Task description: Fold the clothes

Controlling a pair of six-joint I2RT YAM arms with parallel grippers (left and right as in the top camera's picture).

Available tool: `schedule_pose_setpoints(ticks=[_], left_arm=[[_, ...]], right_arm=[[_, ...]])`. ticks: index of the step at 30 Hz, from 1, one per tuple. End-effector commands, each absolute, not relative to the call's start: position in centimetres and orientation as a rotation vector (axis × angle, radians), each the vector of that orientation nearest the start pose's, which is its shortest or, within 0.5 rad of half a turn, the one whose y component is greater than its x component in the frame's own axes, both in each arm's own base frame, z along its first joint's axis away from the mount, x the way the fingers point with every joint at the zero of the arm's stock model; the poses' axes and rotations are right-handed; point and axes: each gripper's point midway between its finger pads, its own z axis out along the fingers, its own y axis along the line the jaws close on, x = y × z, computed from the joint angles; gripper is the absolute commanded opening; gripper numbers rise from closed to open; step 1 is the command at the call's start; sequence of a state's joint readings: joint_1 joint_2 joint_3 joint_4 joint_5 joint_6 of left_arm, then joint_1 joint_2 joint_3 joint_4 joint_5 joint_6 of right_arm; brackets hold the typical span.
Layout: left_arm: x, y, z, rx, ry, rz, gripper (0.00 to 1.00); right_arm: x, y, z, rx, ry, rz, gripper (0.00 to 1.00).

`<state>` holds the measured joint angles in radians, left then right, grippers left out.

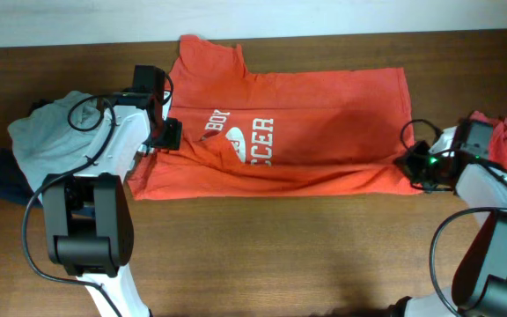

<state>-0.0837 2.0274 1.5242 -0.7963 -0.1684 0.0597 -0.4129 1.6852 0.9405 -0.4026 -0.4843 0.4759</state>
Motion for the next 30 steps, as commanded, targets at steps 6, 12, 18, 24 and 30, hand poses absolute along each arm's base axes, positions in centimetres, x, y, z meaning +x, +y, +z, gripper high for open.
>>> schedule_pose_setpoints(ticks=[6, 12, 18, 24, 30], left_arm=[[45.5, -2.8, 5.1, 0.236, 2.828, 0.106, 0.78], [46.3, -7.4, 5.7, 0.511, 2.719, -0.212, 0.81], [45.4, -10.5, 3.9, 0.813, 2.665, -0.284, 0.84], [45.4, -13.6, 2.0, 1.001, 2.601, -0.254, 0.84], [47.0, -14.7, 2.2, 1.025, 2.532, -0.141, 0.32]], right_arm=[[36.9, -7.8, 5.4, 1.023, 2.438, 0.695, 0.33], [36.8, -7.8, 5.4, 0.97, 2.457, 0.681, 0.42], [36.2, -7.5, 5.1, 0.971, 2.488, 0.683, 0.46], [35.8, -7.4, 4.9, 0.961, 2.51, 0.678, 0.46], [35.4, -7.2, 4.7, 0.968, 2.525, 0.681, 0.46]])
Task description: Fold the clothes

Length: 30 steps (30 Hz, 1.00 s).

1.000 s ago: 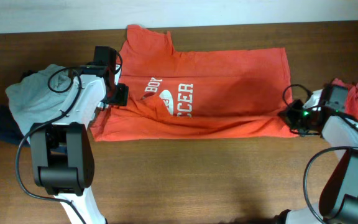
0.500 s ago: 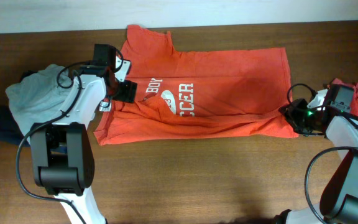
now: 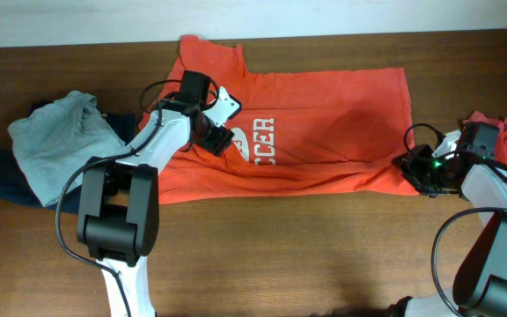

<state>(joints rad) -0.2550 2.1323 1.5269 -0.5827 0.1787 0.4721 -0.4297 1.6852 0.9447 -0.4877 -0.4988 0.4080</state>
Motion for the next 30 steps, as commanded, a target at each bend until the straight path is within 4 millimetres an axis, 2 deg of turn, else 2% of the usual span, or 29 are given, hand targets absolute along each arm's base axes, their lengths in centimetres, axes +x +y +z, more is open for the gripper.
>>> schedule_pose_setpoints(ticks=[1, 3, 5, 7, 11, 13, 14, 15, 16, 17, 19, 20, 21, 23, 24, 25, 26, 27, 28, 30], left_arm=[[46.9, -14.5, 2.2, 1.022, 2.541, -0.137, 0.18], [46.8, -14.4, 2.1, 1.021, 2.547, -0.139, 0.01], [46.8, -13.9, 2.0, 1.016, 2.559, -0.105, 0.0], [47.9, -11.9, 2.5, 0.87, 2.609, 0.042, 0.0], [50.4, -9.3, 5.0, 0.611, 2.617, 0.034, 0.0], [50.2, -9.5, 5.0, 0.617, 2.622, -0.002, 0.0], [50.0, -10.4, 5.0, 0.635, 2.615, -0.069, 0.01], [49.6, -12.4, 5.2, 0.686, 2.589, -0.219, 0.24], [49.1, -13.5, 5.4, 0.723, 2.57, -0.312, 0.3], [48.9, -13.9, 5.2, 0.733, 2.575, -0.327, 0.31], [47.8, -14.9, 4.6, 0.852, 2.571, -0.322, 0.32], [47.3, -15.6, 4.3, 0.907, 2.566, -0.321, 0.34], [46.9, -16.0, 3.8, 0.931, 2.57, -0.316, 0.35], [46.8, -15.9, 2.9, 0.934, 2.59, -0.321, 0.34], [46.4, -15.9, 1.7, 0.938, 2.618, -0.33, 0.34], [46.3, -15.9, 1.2, 0.942, 2.629, -0.332, 0.3], [46.3, -15.9, 1.0, 0.943, 2.631, -0.331, 0.19], [46.4, -15.8, 1.0, 0.94, 2.631, -0.323, 0.03], [46.6, -15.4, 1.0, 0.934, 2.636, -0.291, 0.0], [47.0, -14.6, 1.0, 0.895, 2.656, -0.224, 0.0]], right_arm=[[35.4, -7.2, 4.7, 0.968, 2.525, 0.681, 0.46], [35.4, -7.4, 4.6, 0.974, 2.528, 0.662, 0.46], [35.3, -7.5, 4.6, 0.975, 2.528, 0.656, 0.46], [35.4, -7.5, 4.6, 0.974, 2.528, 0.656, 0.46], [35.7, -8.2, 4.6, 0.905, 2.529, 0.591, 0.46], [36.0, -8.5, 4.6, 0.901, 2.521, 0.574, 0.46], [35.9, -8.5, 4.6, 0.902, 2.521, 0.575, 0.51], [35.9, -8.5, 4.6, 0.905, 2.525, 0.576, 0.53], [35.9, -8.6, 4.6, 0.903, 2.522, 0.568, 0.46], [36.4, -8.7, 4.7, 0.896, 2.503, 0.567, 0.36], [36.8, -8.9, 4.9, 0.887, 2.485, 0.561, 0.27], [36.9, -9.0, 4.9, 0.886, 2.483, 0.559, 0.26], [37.1, -9.1, 5.0, 0.88, 2.475, 0.552, 0.19], [37.3, -9.2, 5.1, 0.872, 2.464, 0.55, 0.1], [37.4, -9.3, 5.2, 0.873, 2.46, 0.549, 0.04], [37.6, -9.4, 5.3, 0.867, 2.451, 0.547, 0.04], [37.7, -9.4, 5.3, 0.864, 2.448, 0.546, 0.04], [37.8, -9.5, 5.4, 0.859, 2.442, 0.545, 0.04], [38.3, -9.5, 5.8, 0.838, 2.419, 0.554, 0.04], [39.2, -9.2, 6.6, 0.794, 2.38, 0.601, 0.04]])
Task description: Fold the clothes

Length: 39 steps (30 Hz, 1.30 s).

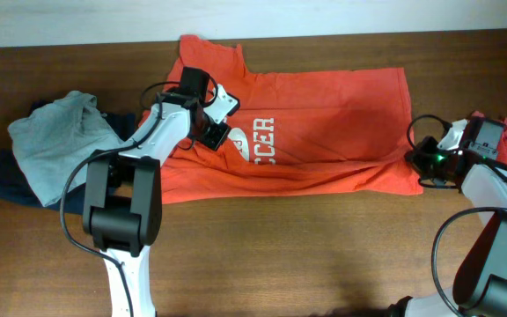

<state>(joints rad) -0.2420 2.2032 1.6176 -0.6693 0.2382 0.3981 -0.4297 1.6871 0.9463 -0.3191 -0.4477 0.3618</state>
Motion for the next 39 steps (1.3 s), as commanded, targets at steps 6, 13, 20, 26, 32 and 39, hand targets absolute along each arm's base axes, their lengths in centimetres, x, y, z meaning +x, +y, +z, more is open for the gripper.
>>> schedule_pose_setpoints(ticks=[6, 13, 20, 26, 32, 39], left_arm=[[49.7, -12.7, 3.1, 0.754, 2.638, -0.155, 0.0], [50.5, -11.0, 3.4, 0.658, 2.656, -0.065, 0.0], [50.4, -10.9, 3.3, 0.655, 2.661, -0.062, 0.0], [50.2, -10.9, 3.2, 0.657, 2.671, -0.064, 0.0], [50.2, -10.9, 3.2, 0.656, 2.671, -0.064, 0.0], [50.1, -11.2, 3.3, 0.662, 2.67, -0.065, 0.0]], right_arm=[[41.0, -9.3, 8.2, 0.712, 2.298, 0.618, 0.04], [41.3, -9.5, 8.5, 0.698, 2.28, 0.612, 0.17], [37.7, -10.0, 5.7, 0.862, 2.424, 0.571, 0.52], [30.9, -12.0, 2.1, 1.139, 2.635, 0.345, 0.44], [31.2, -10.8, 2.2, 1.055, 2.669, 0.385, 0.56], [30.4, -9.4, 1.4, 0.94, 2.778, 0.258, 0.25]])
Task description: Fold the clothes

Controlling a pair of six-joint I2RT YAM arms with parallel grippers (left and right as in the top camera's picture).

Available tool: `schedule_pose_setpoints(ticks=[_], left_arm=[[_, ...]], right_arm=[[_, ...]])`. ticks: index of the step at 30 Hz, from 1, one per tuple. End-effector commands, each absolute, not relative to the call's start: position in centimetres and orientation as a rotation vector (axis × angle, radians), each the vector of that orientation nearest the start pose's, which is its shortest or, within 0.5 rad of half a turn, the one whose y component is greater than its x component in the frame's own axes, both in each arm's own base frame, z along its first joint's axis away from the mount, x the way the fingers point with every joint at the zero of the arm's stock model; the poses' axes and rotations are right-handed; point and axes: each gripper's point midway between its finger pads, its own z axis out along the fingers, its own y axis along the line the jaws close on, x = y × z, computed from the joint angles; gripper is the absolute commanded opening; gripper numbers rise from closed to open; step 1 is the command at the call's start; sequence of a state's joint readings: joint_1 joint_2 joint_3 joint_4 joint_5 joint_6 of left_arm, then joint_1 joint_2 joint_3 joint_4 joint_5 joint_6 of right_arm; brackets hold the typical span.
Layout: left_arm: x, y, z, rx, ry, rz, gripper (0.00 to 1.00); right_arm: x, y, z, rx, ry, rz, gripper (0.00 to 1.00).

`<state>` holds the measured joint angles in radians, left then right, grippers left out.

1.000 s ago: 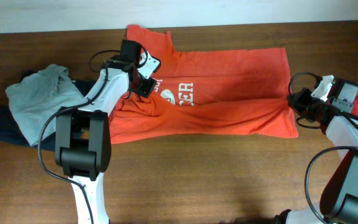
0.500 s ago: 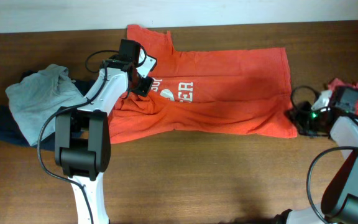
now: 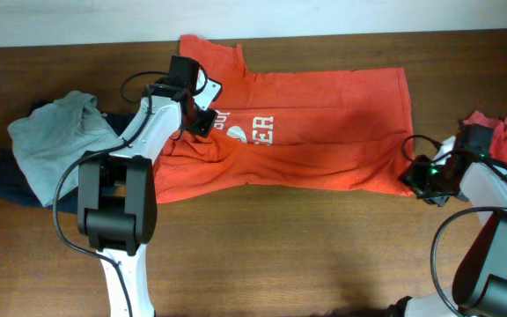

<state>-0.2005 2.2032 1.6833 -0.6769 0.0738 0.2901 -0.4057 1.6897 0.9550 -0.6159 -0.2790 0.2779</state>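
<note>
An orange T-shirt (image 3: 324, 114) with white lettering lies spread across the back of the brown table (image 3: 289, 255). Its lower part is doubled up and wrinkled. My left gripper (image 3: 202, 116) rests on the shirt just left of the lettering, apparently shut on a pinch of fabric. At the shirt's lower right corner, my right gripper (image 3: 409, 176) looks closed on the hem. From overhead the fingers are small and dark.
A grey garment (image 3: 55, 132) is heaped at the left on a dark blue one (image 3: 7, 185). A red garment lies at the right edge behind the right arm. The wall runs along the table's far side.
My left gripper moved up and left, and the lettering and the shirt's left part shifted with it. My right gripper moved down and left at the shirt's corner. The lower fold lies flatter.
My left gripper was first at the shirt's left edge, beside the grey heap. It then stood on the shirt at the lettering and stayed there. By now it has dragged that part back and left. My right gripper kept to the lower right corner throughout.
</note>
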Motion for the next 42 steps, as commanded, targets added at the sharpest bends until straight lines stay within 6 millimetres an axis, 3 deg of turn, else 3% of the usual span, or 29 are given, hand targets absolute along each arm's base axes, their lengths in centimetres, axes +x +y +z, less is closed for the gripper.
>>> schedule_pose_setpoints(ticks=[1, 5, 12, 21, 22, 24, 26, 28, 29, 31, 32, 36, 42], left_arm=[[50.1, -11.1, 3.2, 0.662, 2.67, -0.065, 0.0], [50.1, -10.7, 3.2, 0.653, 2.676, -0.06, 0.0], [50.4, -9.7, 3.2, 0.634, 2.682, 0.0, 0.0], [50.7, -9.6, 3.6, 0.628, 2.673, 0.002, 0.02], [50.9, -9.7, 4.0, 0.627, 2.668, 0.002, 0.12], [51.3, -9.7, 5.3, 0.598, 2.663, -0.003, 0.41], [51.6, -9.8, 7.1, 0.553, 2.663, -0.013, 0.57], [51.7, -9.8, 8.9, 0.537, 2.666, -0.015, 0.64], [51.5, -9.7, 9.8, 0.536, 2.676, -0.016, 0.65], [50.4, -9.5, 11.6, 0.518, 2.727, -0.021, 0.68], [49.6, -9.3, 12.2, 0.501, 2.764, -0.026, 0.68], [45.9, -8.4, 12.5, 0.406, 2.937, -0.021, 0.68], [39.3, -3.5, 10.3, 0.038, 3.261, 0.087, 0.68]], right_arm=[[30.1, -9.8, 1.3, 0.952, 2.786, 0.226, 0.16], [29.2, -11.3, 1.1, 1.009, 2.784, 0.164, 0.04], [27.9, -14.8, 1.1, 1.151, 2.717, 0.106, 0.04], [28.0, -15.4, 1.2, 1.165, 2.694, 0.105, 0.06], [28.0, -15.4, 1.2, 1.165, 2.694, 0.105, 0.06], [28.0, -15.4, 1.2, 1.166, 2.694, 0.105, 0.07], [28.0, -15.4, 1.2, 1.166, 2.694, 0.104, 0.15], [27.9, -15.4, 1.2, 1.167, 2.694, 0.104, 0.25], [27.9, -15.4, 1.2, 1.167, 2.694, 0.104, 0.41], [27.9, -15.3, 1.2, 1.204, 2.681, 0.112, 0.63], [27.9, -15.2, 1.2, 1.202, 2.682, 0.122, 0.66], [28.4, -14.3, 1.3, 1.191, 2.678, 0.21, 0.71], [28.8, -13.4, 1.5, 1.179, 2.669, 0.297, 0.73]])
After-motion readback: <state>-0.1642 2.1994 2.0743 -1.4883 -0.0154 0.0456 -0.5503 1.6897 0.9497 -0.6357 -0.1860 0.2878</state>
